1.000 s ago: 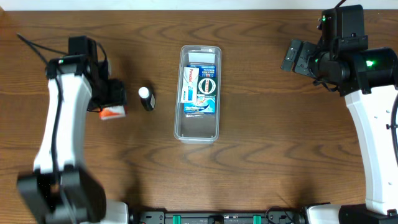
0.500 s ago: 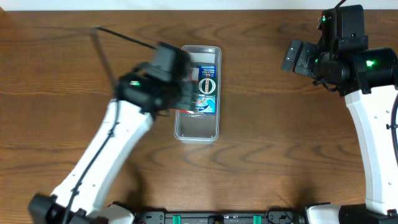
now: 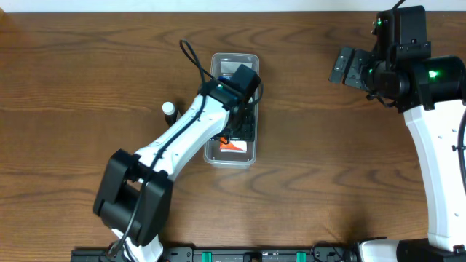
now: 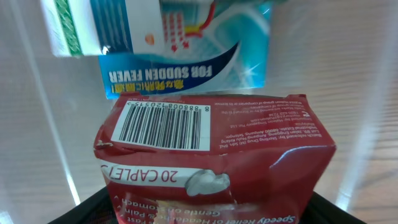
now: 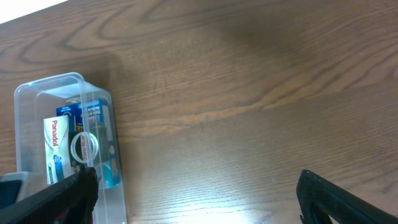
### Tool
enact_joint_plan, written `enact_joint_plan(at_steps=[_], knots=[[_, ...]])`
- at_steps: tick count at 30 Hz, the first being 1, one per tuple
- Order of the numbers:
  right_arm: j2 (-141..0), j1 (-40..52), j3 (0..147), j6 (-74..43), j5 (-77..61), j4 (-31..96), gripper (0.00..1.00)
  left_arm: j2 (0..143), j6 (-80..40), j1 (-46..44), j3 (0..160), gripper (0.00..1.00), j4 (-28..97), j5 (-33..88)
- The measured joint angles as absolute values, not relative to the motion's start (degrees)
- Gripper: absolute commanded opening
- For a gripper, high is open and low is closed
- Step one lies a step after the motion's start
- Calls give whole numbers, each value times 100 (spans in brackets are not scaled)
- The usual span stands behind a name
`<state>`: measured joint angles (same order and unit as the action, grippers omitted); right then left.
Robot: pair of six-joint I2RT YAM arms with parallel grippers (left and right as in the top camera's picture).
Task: Pack container
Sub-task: 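Carry the red box into the container and release it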
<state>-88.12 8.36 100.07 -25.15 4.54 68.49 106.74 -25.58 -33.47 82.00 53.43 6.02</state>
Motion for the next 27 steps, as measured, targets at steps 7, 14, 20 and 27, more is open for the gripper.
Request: enact_joint_plan(at_steps=[7, 14, 20, 27], knots=[[-8812, 836, 10007, -2517, 454, 6851, 99, 10759, -2698, -3409, 8197, 81, 5358, 609], [-8812, 836, 10007, -2515, 454, 6851, 99, 10757, -2694, -3406, 8235, 81, 5605, 773], [-8812, 836, 10007, -2517, 454, 6851, 99, 10547, -2405, -3352, 8825, 86, 6045, 705], [-8812, 836, 10007, -2517, 454, 6851, 99, 9695, -2141, -3304, 9122, 70, 5594, 388]])
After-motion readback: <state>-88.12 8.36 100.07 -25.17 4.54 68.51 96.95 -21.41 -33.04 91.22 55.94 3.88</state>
